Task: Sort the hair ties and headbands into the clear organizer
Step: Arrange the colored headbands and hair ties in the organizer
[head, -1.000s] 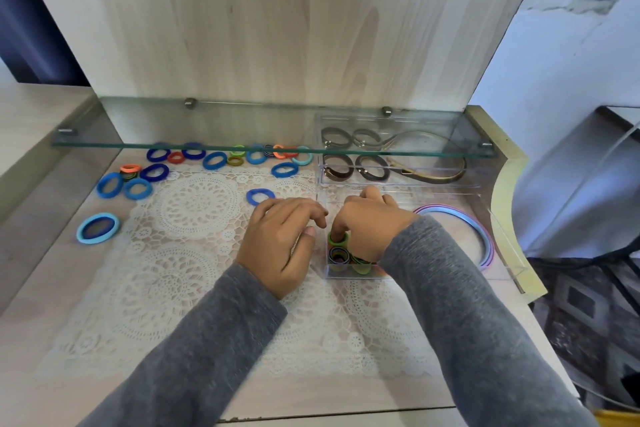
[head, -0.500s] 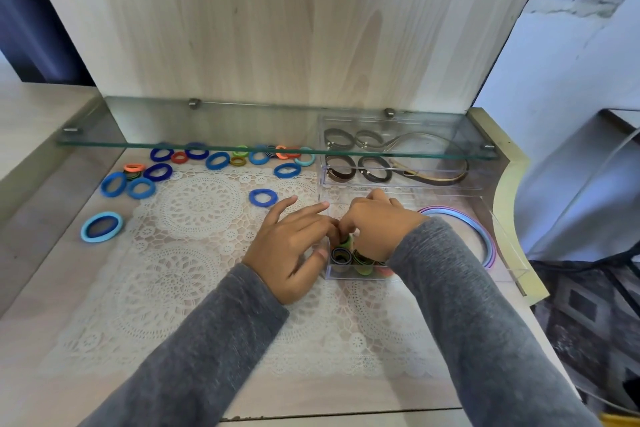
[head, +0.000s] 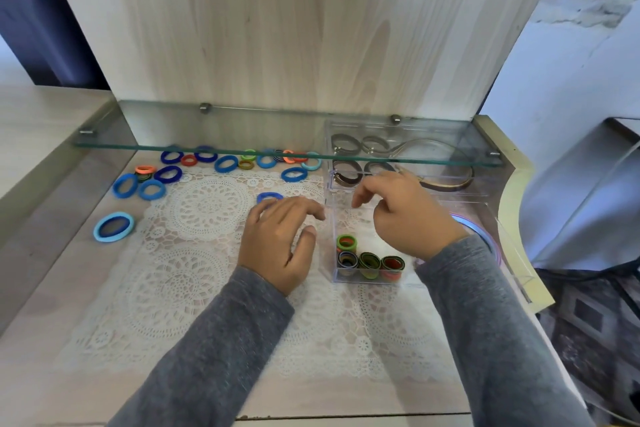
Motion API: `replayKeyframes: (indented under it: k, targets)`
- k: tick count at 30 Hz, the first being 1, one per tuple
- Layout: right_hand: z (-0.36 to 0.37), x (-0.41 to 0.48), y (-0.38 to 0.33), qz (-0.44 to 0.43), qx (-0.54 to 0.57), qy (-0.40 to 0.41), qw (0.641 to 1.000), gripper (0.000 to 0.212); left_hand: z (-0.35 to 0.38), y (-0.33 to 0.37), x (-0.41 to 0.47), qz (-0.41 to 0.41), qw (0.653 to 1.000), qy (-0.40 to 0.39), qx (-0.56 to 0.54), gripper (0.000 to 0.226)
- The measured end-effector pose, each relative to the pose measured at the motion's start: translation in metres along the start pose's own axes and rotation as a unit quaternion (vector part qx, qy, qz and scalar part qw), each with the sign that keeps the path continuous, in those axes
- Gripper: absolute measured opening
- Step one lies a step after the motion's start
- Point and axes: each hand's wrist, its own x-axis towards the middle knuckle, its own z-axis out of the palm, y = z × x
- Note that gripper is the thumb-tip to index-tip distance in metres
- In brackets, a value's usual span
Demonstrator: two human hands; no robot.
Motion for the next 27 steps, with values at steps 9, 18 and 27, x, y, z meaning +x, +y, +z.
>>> replayKeyframes:
  k: [9,18,27]
  targets:
    - [0.054,0.008,-0.055,-0.031,0.097,0.125,0.987,0.022,-0.03,-0.041,-0.007,-0.196,0.968,0.016,0.155,0.038]
    - [0.118,0.034,-0.089,-0.021,-0.055,0.027,0.998,0.043,-0.054,-0.076,-0.012,-0.313,0.882,-0.096,0.339,0.054]
    - [0.141,0.068,-0.102,0.026,-0.069,0.031,0.997,0.059,-0.077,-0.107,0.003,-0.362,0.858,-0.039,0.362,0.056]
